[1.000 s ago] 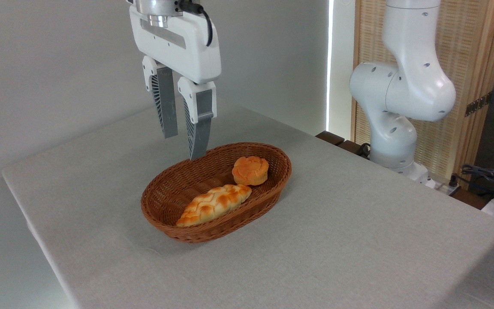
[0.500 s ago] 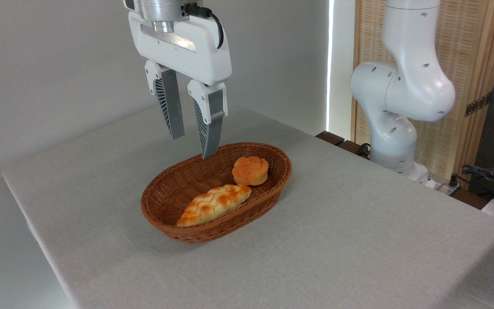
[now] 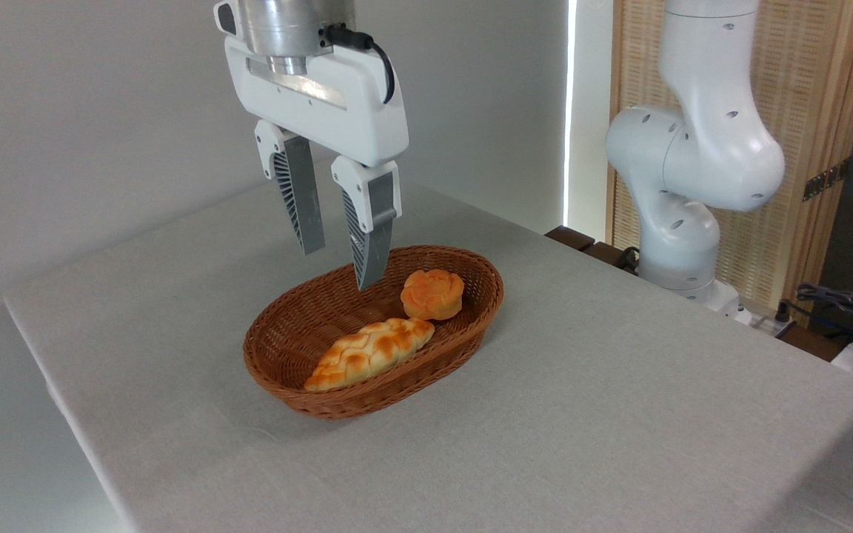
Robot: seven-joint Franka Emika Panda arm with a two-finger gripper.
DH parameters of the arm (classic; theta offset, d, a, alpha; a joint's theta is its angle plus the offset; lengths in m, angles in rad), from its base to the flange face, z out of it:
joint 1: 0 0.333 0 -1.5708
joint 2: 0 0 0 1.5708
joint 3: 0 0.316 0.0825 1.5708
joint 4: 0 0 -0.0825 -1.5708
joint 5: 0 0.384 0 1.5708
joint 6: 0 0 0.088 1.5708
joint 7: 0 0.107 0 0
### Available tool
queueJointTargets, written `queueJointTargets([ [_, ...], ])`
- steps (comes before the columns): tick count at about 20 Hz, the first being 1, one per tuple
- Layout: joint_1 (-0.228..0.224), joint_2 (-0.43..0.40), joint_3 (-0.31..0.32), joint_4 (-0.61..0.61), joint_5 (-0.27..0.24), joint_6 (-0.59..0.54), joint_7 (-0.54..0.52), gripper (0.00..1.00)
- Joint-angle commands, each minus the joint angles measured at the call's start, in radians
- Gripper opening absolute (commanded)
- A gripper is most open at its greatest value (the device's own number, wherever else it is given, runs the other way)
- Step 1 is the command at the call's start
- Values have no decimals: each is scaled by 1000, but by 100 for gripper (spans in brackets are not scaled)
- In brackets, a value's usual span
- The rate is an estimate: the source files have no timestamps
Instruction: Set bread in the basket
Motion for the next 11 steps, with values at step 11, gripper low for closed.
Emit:
queueJointTargets([
  [11,-17,18,20,26,2,-34,16,100],
])
